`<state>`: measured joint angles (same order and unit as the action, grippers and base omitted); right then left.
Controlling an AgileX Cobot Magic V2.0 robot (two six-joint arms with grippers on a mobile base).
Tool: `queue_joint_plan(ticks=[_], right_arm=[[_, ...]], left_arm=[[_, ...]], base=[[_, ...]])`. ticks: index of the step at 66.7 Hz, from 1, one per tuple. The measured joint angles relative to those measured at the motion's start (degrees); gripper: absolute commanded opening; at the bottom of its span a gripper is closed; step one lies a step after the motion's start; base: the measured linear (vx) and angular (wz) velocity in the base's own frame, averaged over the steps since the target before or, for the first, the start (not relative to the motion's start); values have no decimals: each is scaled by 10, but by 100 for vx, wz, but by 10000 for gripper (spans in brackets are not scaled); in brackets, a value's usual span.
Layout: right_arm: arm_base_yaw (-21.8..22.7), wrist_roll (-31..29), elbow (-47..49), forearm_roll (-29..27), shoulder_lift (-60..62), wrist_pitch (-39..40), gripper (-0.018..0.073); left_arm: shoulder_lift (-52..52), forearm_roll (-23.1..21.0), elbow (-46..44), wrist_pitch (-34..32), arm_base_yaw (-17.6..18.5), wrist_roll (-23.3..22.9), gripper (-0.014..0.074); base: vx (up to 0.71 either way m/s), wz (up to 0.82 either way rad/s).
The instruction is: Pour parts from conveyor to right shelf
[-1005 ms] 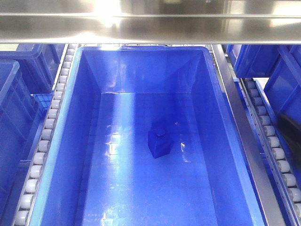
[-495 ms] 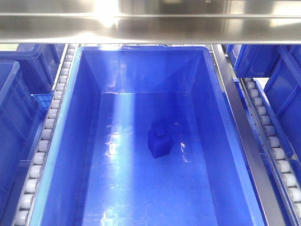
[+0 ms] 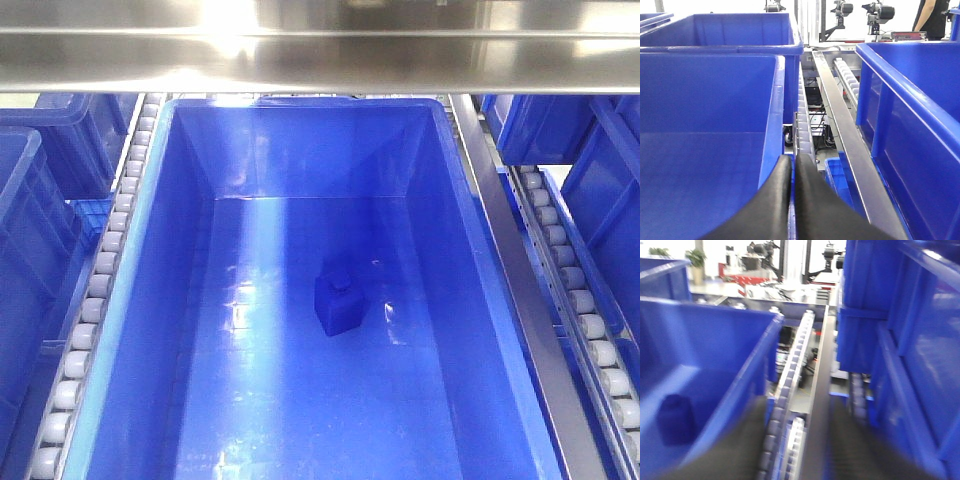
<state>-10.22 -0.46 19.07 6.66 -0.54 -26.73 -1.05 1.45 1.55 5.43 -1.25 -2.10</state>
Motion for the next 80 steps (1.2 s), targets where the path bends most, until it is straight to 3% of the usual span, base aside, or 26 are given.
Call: queue_joint_plan(ticks=[48,56,66,80], right_arm=[[3,0,0,4,0,-18,-9],[46,0,-2,-2,0,-14,-9],[117,-1,-46,-18,2,52,-9],[127,-1,-157,-45,12,162,-9]], left_arm=[[0,0,0,0,0,0,-6],[0,0,0,0,0,0,-6],[0,0,0,0,0,0,-6],[0,0,0,0,0,0,-6]], base=[[0,0],[0,0],[0,0],[0,0]])
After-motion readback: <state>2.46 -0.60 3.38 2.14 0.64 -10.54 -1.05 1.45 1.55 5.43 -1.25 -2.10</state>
